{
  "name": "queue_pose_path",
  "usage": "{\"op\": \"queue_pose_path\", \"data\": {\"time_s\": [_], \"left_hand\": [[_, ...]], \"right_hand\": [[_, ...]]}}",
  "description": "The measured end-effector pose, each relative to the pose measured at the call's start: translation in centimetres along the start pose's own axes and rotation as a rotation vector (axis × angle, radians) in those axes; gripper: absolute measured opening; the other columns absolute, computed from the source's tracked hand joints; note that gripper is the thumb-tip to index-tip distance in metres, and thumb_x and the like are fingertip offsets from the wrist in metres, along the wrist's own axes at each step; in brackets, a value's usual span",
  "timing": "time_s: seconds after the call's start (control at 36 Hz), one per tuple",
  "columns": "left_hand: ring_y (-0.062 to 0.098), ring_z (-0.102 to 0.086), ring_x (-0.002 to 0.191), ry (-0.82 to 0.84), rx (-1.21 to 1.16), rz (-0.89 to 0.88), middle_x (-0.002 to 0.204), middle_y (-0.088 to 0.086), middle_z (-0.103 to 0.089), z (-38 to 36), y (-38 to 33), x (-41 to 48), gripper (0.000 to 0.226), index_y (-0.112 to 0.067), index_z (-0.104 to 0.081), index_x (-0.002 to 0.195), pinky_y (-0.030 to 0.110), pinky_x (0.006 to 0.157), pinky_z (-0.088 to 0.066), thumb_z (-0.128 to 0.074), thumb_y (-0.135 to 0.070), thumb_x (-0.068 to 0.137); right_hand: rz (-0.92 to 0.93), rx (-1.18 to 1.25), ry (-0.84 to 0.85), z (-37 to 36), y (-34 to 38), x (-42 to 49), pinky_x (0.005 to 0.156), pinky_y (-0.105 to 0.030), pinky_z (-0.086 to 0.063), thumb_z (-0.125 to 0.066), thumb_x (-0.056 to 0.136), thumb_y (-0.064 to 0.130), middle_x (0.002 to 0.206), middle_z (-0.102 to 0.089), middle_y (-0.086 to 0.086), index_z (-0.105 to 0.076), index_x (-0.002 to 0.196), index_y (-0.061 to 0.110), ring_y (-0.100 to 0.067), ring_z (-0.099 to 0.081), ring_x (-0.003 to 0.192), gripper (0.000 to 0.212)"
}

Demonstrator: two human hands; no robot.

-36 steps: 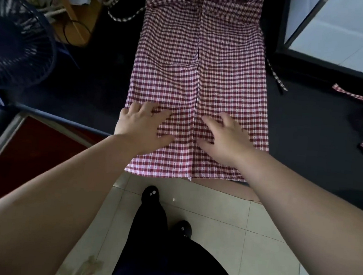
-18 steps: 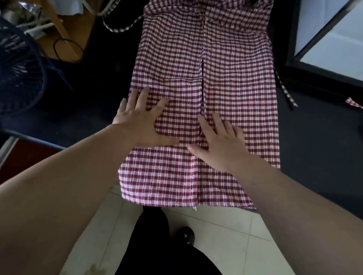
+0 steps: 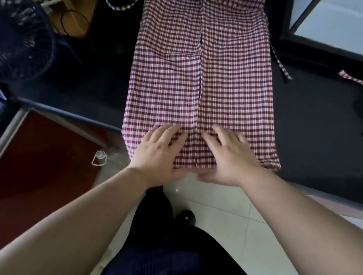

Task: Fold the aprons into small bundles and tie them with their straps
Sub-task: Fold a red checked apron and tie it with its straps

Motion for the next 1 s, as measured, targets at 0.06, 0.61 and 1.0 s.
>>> {"op": "queue_pose_path", "data": {"time_s": [0.06, 0.61, 1.0], "left_hand": [[0.034, -0.020, 0.145, 0.090, 0.147, 0.005, 0.158, 0.016, -0.018, -1.5, -0.2, -0.5, 0.096, -0.013, -0.024, 0.152, 0.050, 0.117, -0.013, -0.051, -0.068, 0.077], [0.020, -0.058, 0.081, -0.006, 0.092, 0.292, 0.079, -0.005, -0.053, 3.0, -0.6, 0.0, 0.025, -0.014, -0.050, 0.116, 0.035, 0.097, -0.042, -0.047, -0.014, 0.091], [0.021, -0.054, 0.093, 0.352, -0.270, 0.380, 0.112, 0.005, -0.058, 3.2, 4.4, 5.3, 0.028, -0.021, -0.053, 0.123, 0.033, 0.075, -0.047, -0.041, -0.034, 0.101]], "right_hand": [[0.006, -0.082, -0.037, -0.5, 0.2, -0.5, 0.116, -0.041, -0.010, -0.063, 0.085, 0.048, 0.156, -0.005, -0.010, -0.006, 0.152, 0.022, -0.027, -0.018, 0.141, 0.092], [0.038, 0.265, 0.018, 2.2, 1.0, -0.6, 0.062, -0.032, -0.037, -0.038, 0.102, 0.031, 0.079, -0.048, 0.003, -0.049, 0.100, 0.017, -0.021, -0.051, 0.076, 0.017], [-0.074, 0.229, 0.091, 4.8, -1.6, 4.6, 0.071, -0.030, -0.036, -0.038, 0.102, 0.040, 0.093, -0.049, 0.004, -0.051, 0.102, 0.022, -0.016, -0.047, 0.085, 0.023]]}}
Point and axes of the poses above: each hand's wrist, its own x-axis towards the middle knuckle, its own z-axis out of the back of the hand, y = z × x, the point moved 8 cm from there along x, towards the middle knuckle
